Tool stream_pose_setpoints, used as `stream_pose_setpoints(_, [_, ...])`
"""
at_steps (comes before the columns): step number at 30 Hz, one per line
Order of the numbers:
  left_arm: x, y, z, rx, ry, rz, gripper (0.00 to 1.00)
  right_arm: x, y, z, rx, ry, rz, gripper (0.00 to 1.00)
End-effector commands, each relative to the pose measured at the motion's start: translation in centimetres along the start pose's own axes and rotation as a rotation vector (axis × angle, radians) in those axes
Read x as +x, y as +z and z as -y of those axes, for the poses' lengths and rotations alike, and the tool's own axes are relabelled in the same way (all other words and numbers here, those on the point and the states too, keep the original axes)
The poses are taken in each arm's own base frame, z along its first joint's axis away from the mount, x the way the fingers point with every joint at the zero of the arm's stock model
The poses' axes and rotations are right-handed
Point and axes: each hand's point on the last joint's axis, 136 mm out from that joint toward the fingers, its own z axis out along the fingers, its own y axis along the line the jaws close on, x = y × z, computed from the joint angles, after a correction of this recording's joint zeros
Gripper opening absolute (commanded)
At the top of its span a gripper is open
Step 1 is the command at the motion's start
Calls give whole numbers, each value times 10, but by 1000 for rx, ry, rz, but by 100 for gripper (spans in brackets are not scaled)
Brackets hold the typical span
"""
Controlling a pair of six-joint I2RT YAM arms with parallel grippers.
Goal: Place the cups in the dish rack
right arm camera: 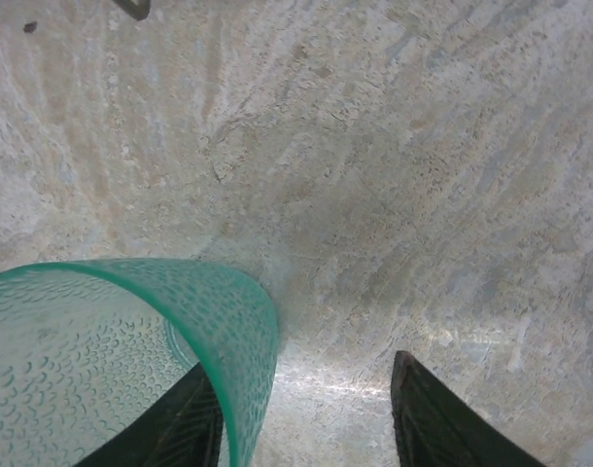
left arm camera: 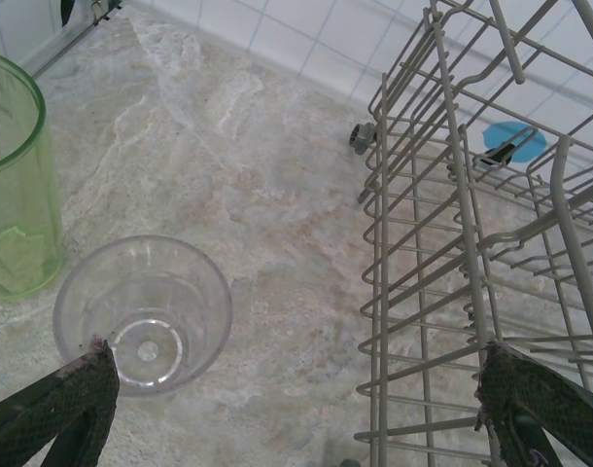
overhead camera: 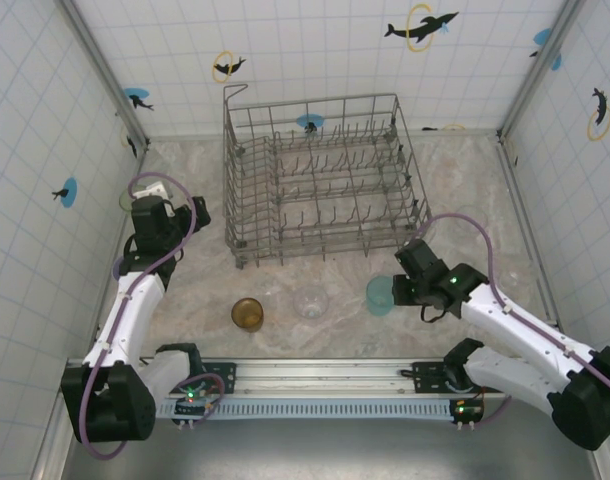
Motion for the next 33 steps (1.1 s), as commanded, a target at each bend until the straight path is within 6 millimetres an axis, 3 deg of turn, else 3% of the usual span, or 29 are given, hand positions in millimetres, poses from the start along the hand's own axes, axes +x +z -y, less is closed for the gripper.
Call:
stream_pose_setpoints(1, [2,-3,3,10,26,-9,98,0,5,-3,-8,-2,7,43])
stream_pose_setpoints(8, [3,-2,3,6,29,-14,97,3,9,0,2,-6,3,21])
stream_pose_setpoints(14, [3,-2,3,3,27,-17,98,0,2,7,34,-8,34,0])
stream_pose_setpoints(23, [3,-2,1,-13,29,-16,98,-12,-14,19,109,-42,67,0])
stream_pose_setpoints(33, [3,-1,-1,-28,33,-23,98,-39,-48,37,201,-37,102,0])
